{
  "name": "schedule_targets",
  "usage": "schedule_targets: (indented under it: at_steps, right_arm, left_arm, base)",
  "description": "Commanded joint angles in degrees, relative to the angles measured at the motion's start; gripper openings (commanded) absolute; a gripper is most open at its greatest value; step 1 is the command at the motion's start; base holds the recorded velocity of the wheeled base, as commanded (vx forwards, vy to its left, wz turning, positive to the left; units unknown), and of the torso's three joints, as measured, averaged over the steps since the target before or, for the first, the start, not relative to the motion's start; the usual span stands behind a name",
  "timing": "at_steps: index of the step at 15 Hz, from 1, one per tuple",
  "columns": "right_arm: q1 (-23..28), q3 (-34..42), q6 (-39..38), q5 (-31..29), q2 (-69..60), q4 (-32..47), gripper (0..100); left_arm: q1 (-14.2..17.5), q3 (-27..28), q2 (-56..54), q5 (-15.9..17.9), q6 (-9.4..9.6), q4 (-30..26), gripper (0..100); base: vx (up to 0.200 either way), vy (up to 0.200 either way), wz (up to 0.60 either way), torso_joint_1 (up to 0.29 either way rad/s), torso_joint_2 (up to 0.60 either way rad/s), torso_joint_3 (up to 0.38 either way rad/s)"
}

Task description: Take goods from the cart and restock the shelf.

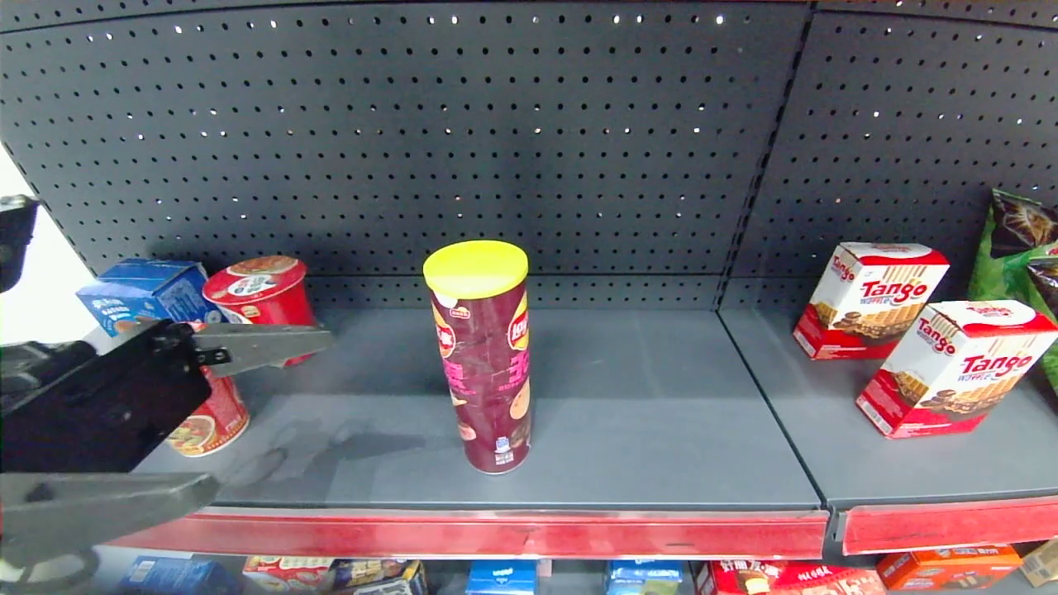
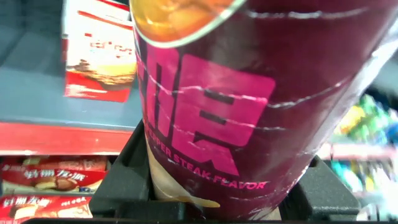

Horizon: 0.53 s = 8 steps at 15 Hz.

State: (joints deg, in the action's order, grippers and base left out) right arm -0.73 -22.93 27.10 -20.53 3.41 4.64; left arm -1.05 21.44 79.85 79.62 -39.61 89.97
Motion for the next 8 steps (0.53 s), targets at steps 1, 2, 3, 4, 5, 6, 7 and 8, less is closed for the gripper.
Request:
schedule_targets:
  at_steps: [1,2,3,4,5,6,7,8]
  right_arm:
    - [-0.06,0.17,-0.64,-0.65,0.54,0.01,0]
    - [-0.24,-0.01,-0.73,-0.56,1.42,-0.25,0]
    - [-0.59,-0.54,-0.91,-0.56,2.65,-0.51,0]
    - [-0.59,-1.06,-0.91,-0.65,3.62,-0.95,0]
    - [-0.41,-2.03,-1.70,-0.65,5.73,-1.57,0]
    - [-0.24,-2.38,-2.49,-0.65,6.61,-1.66,0]
    - [0.91,-4.49,-5.74,-0.65,9.86,-1.57,0]
    - [2.23,-8.27,-10.66,-0.65,15.66,-1.57,0]
  left_arm:
    - [6.76,-8.87,-12.61,-2.45,-0.12,-0.14,100]
    - [8.43,-13.88,-14.37,-3.59,-0.03,-0.05,100]
    - [8.69,-16.70,-16.48,-4.12,0.06,-0.05,100]
    - [9.13,-17.84,-18.68,-4.21,-0.03,-0.23,100]
    - [14.14,-18.28,-21.84,-4.65,-0.03,-1.81,100]
    - [16.25,-18.28,-22.46,-4.82,-0.03,-2.69,100]
    - [20.38,-18.02,-23.69,-4.91,-0.03,-4.62,100]
    - [22.67,-17.31,-23.86,-5.00,-0.03,-5.06,100]
  base:
    - [0.000,0.000,0.00,0.000,0.00,0.000]
    - [0.000,0.000,0.00,0.000,0.00,0.000]
    - [0.000,0.000,0.00,0.000,0.00,0.000]
    - [0.000,0.000,0.00,0.000,0.00,0.000]
    - [0.000,0.000,0.00,0.000,0.00,0.000]
    - [0.000,0.000,0.00,0.000,0.00,0.000]
    - [0.000,0.000,0.00,0.000,0.00,0.000]
    - [0.000,0.000,0.00,0.000,0.00,0.000]
